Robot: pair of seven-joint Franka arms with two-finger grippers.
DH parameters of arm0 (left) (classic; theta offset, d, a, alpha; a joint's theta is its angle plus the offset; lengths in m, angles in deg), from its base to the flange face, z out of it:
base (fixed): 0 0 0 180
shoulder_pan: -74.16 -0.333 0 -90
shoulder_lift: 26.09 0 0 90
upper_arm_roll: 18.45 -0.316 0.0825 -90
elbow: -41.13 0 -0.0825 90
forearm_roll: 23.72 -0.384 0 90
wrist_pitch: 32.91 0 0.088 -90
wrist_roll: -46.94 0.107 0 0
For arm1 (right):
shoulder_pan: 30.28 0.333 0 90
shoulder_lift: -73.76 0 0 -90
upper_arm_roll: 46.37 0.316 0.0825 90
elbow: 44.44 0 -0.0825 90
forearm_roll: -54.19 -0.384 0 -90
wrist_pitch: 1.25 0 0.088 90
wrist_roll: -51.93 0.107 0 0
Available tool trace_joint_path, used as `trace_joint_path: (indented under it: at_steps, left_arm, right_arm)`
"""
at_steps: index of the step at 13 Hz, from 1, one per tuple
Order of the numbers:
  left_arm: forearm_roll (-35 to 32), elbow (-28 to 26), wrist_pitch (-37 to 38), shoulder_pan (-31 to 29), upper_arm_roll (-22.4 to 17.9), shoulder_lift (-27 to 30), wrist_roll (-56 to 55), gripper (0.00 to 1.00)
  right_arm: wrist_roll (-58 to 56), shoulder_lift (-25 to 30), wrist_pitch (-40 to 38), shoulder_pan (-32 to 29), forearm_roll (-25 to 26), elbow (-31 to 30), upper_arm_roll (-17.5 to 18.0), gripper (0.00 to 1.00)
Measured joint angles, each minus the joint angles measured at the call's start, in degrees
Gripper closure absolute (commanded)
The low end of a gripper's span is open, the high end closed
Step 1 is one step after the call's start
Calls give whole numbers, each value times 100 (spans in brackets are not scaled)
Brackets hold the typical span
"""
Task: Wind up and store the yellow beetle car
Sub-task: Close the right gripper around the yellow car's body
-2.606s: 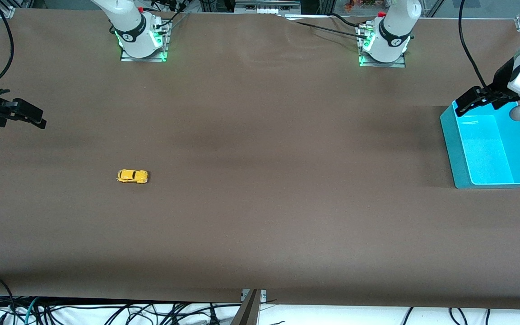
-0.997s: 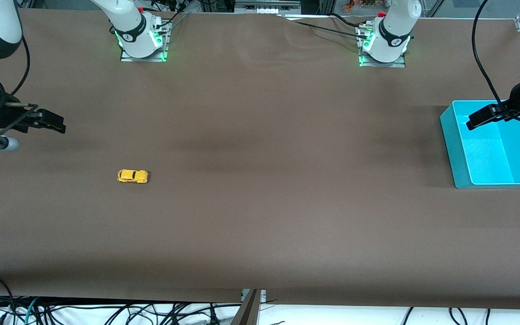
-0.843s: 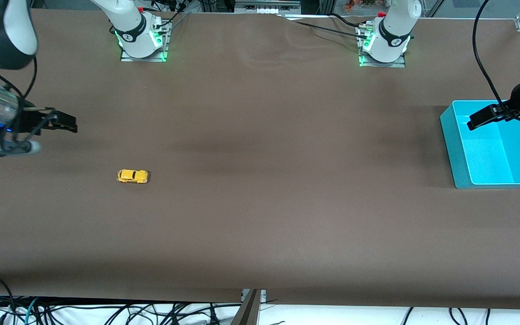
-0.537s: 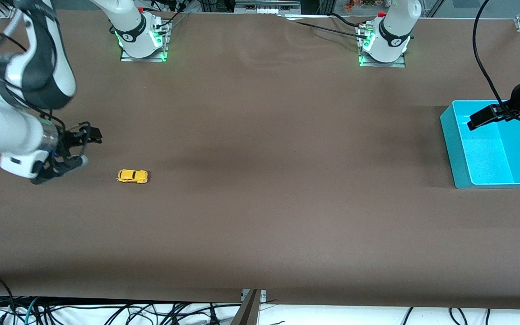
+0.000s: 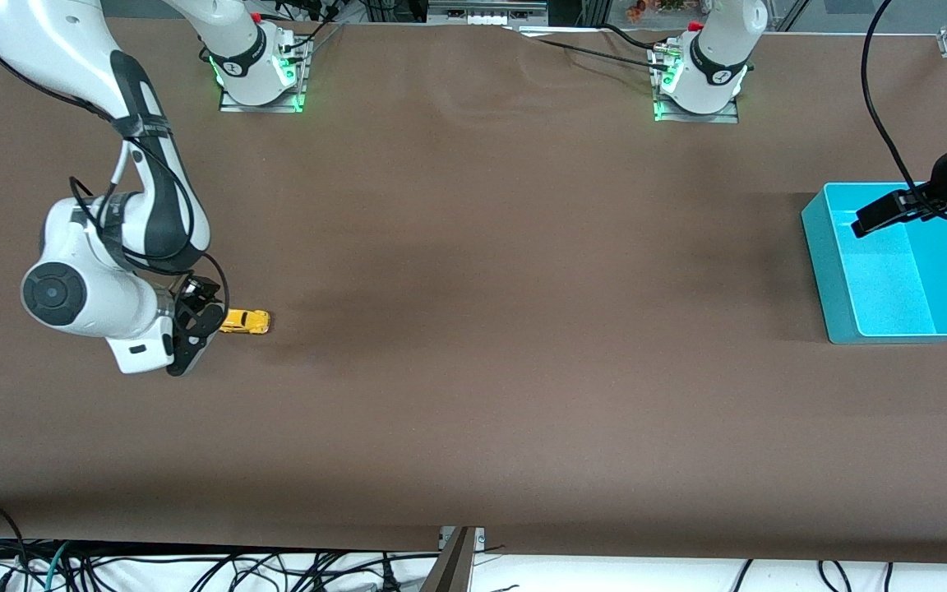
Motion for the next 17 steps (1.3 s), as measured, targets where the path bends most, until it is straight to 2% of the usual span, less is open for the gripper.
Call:
trace_joint_path:
  at_steps: [6,9,13,17]
  left_arm:
    - [0,0,-3,0,0,0,0,0]
    - [0,0,-4,0,0,0,0,0]
    - [0,0,-6,0,0,0,0,0]
    - [0,0,-6,0,0,0,0,0]
  right_arm:
    - [-1087,-4,1729,11,0,-1116,43,3]
    - [-1421,-4,2422,13,0,-1581,48,14]
    - [-1705,95,2510,13,0,-1658,48,31]
    - [-1930,130,2510,13,0,-1685,48,32]
